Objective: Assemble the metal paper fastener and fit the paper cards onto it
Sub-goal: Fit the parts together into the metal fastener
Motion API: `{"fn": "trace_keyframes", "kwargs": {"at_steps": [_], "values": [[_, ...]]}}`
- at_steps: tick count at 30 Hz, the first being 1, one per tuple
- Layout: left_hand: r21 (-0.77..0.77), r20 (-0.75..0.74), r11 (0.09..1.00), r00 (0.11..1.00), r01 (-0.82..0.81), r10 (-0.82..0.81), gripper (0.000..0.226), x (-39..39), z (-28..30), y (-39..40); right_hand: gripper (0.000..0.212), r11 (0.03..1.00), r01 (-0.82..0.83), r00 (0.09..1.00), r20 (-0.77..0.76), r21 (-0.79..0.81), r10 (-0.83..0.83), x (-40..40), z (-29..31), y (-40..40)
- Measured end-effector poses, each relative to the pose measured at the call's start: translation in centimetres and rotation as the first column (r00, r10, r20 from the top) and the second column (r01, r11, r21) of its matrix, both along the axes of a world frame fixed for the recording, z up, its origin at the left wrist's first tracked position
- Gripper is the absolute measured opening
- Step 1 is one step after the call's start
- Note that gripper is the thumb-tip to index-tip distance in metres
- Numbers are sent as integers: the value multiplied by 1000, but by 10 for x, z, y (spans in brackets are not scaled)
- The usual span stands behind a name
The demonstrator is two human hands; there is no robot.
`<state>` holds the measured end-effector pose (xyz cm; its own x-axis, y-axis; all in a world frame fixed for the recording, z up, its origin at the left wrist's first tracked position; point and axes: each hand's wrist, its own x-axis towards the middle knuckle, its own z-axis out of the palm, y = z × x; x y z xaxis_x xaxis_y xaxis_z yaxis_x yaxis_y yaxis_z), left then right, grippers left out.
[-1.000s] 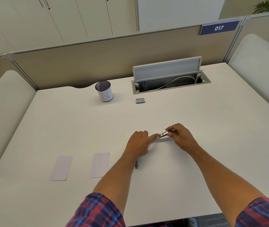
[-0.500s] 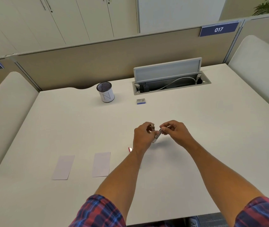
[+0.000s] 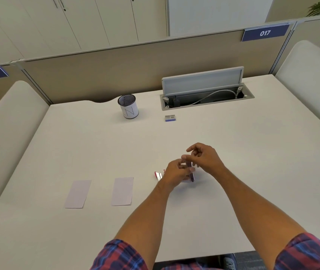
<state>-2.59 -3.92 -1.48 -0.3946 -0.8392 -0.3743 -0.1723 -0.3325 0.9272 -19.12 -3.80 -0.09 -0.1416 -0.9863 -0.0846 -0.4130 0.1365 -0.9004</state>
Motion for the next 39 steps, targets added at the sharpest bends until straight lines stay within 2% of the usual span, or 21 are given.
{"fn": "trace_keyframes", "kwargs": {"at_steps": [4, 8, 13, 22, 32, 39], "values": [[117, -103, 991, 993, 63, -51, 28, 7, -9, 9, 46, 994, -9, 989, -147, 107, 25, 4, -25, 22], [223, -88, 965, 989, 139, -122, 21, 8, -11, 7, 63, 991, -11, 949, -311, 137, 53, 12, -37, 34], [308, -158, 940, 982, 149, -104, 20, 13, -11, 12, 57, 990, 39, 908, -419, 133, 20, 20, -36, 36], [299, -141, 950, 989, 87, -46, 22, 12, -14, 20, 53, 990, 74, 891, -454, 123, -10, 27, -34, 35], [301, -123, 948, 990, 105, -70, 13, 15, -14, 24, 54, 996, 77, 818, -574, 52, -33, 29, -42, 45], [287, -85, 955, 995, 75, -52, 12, 13, -13, 25, 52, 994, 81, 819, -573, 78, -22, 30, -41, 42]]}}
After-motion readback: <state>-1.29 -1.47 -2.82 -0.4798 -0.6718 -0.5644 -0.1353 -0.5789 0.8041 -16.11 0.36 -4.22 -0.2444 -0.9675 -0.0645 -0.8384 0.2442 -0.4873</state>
